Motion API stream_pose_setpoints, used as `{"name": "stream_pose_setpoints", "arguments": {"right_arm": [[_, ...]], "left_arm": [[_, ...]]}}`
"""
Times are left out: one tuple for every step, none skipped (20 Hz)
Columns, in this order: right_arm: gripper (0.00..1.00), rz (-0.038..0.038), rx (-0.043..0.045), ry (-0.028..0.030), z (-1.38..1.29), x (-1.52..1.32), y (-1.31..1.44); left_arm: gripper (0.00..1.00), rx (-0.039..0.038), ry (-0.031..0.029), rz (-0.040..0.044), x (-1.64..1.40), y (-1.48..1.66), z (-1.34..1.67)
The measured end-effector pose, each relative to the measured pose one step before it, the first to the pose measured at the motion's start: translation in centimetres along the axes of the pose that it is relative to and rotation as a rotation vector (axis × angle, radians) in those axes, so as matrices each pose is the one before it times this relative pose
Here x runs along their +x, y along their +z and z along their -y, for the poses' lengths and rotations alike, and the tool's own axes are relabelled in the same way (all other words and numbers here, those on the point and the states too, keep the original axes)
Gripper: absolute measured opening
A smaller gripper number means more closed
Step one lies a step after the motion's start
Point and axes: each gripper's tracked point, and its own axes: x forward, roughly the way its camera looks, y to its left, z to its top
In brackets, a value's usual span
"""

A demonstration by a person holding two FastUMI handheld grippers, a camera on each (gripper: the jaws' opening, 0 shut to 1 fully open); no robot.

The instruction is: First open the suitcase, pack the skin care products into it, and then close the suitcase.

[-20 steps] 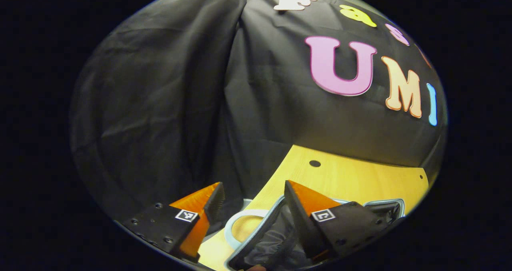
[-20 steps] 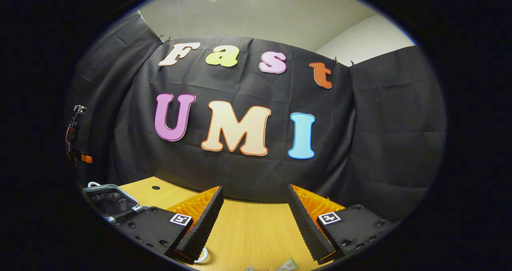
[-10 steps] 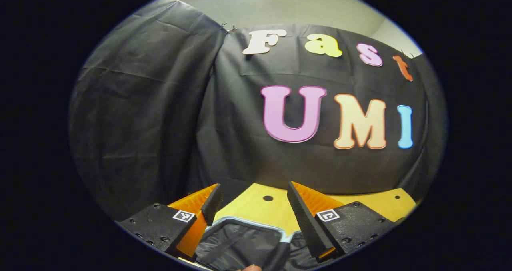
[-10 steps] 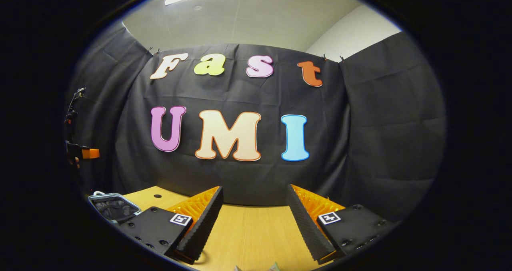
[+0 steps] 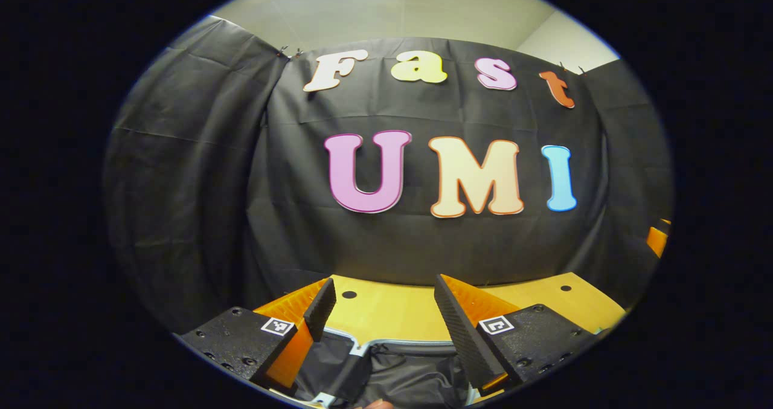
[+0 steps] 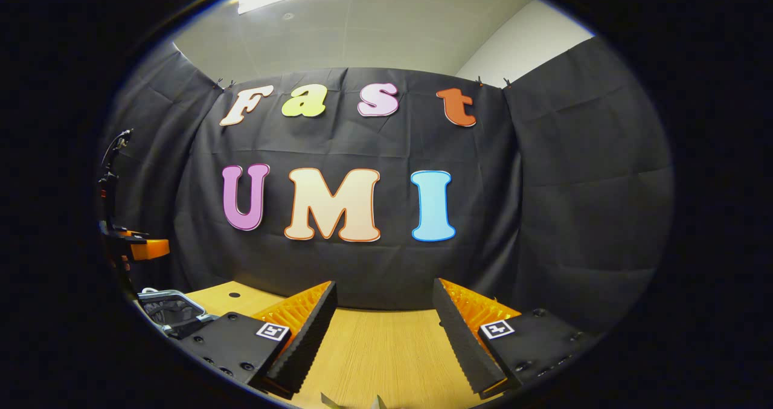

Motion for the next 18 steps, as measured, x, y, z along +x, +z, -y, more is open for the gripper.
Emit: {"name": "stream_pose_setpoints", "arguments": {"right_arm": [[0.96,-0.0079,0.00027,0.01707,0.148,-0.071,-0.316],[0.96,-0.00381,-0.00315,0.00815,0.333,-0.054,-0.117],[0.99,0.00025,-0.00242,0.0053,0.458,-0.131,-0.047],[0.99,0.00101,-0.00042,0.00711,0.26,-0.095,-0.054],[0.99,-0.00001,0.00061,0.00882,0.143,-0.141,-0.073],[0.99,-0.0029,-0.00114,0.00845,0.195,-0.13,-0.255],[0.99,-0.00544,-0.00231,0.00885,0.272,-0.053,-0.31],[0.99,-0.00706,-0.002,0.01024,0.191,-0.114,-0.21],[0.99,-0.00451,-0.0022,0.00986,0.24,-0.188,-0.223],[0.99,-0.00227,-0.00326,0.00792,0.242,-0.183,-0.037],[0.99,0.00058,-0.00223,0.00691,0.292,-0.222,-0.014],[0.99,0.00314,-0.0005,0.00744,0.242,-0.299,0.04],[0.98,0.00371,0.00016,0.00577,0.161,-0.272,0.001],[0.99,0.0031,0.00031,0.0059,0.175,-0.211,-0.041],[0.98,-0.00239,-0.00113,0.0076,0.045,-0.184,-0.19],[0.99,-0.00471,-0.00237,0.00528,0.071,-0.137,-0.232],[0.99,-0.00569,-0.00174,0.0045,0.152,-0.138,-0.256],[0.99,-0.00264,0.00012,0.0032,0.061,-0.119,-0.104]], "left_arm": [[0.95,0.00758,-0.00854,-0.00382,-0.235,-0.173,1.056],[0.95,0.00211,-0.01264,-0.00253,-0.329,-0.104,1.278],[0.95,0.00074,-0.01977,-0.00513,-0.267,-0.201,1.455],[0.95,-0.00069,-0.01544,-0.00951,-0.373,-0.506,1.325],[0.95,0.00181,-0.01962,-0.01289,-0.389,-0.598,1.465],[0.95,0.00639,-0.01502,-0.01464,-0.264,-0.675,1.285],[0.95,0.00833,-0.01492,-0.01618,-0.248,-0.78,1.232],[0.95,0.00939,-0.0126,-0.01191,-0.189,-0.604,1.183],[0.95,0.00732,-0.01403,-0.00978,-0.08,-0.615,1.187],[0.95,0.00224,-0.01246,-0.0132,-0.226,-0.657,1.158],[0.95,-0.00289,-0.01175,-0.01252,-0.197,-0.644,1.073],[0.95,-0.0073,-0.01305,-0.01315,-0.154,-0.618,1.128],[0.95,-0.00698,-0.01237,-0.0101,-0.15,-0.599,1.12],[0.95,-0.00415,-0.01328,-0.01147,-0.168,-0.577,1.096],[0.95,-0.00313,-0.01334,-0.01176,-0.137,-0.736,1.133],[0.95,-0.00235,-0.01546,-0.01374,-0.019,-0.776,1.067],[0.95,-0.00146,-0.01404,-0.01744,-0.054,-0.989,1.059],[0.95,0.00207,-0.01389,-0.01509,0.01,-0.889,0.923]]}}
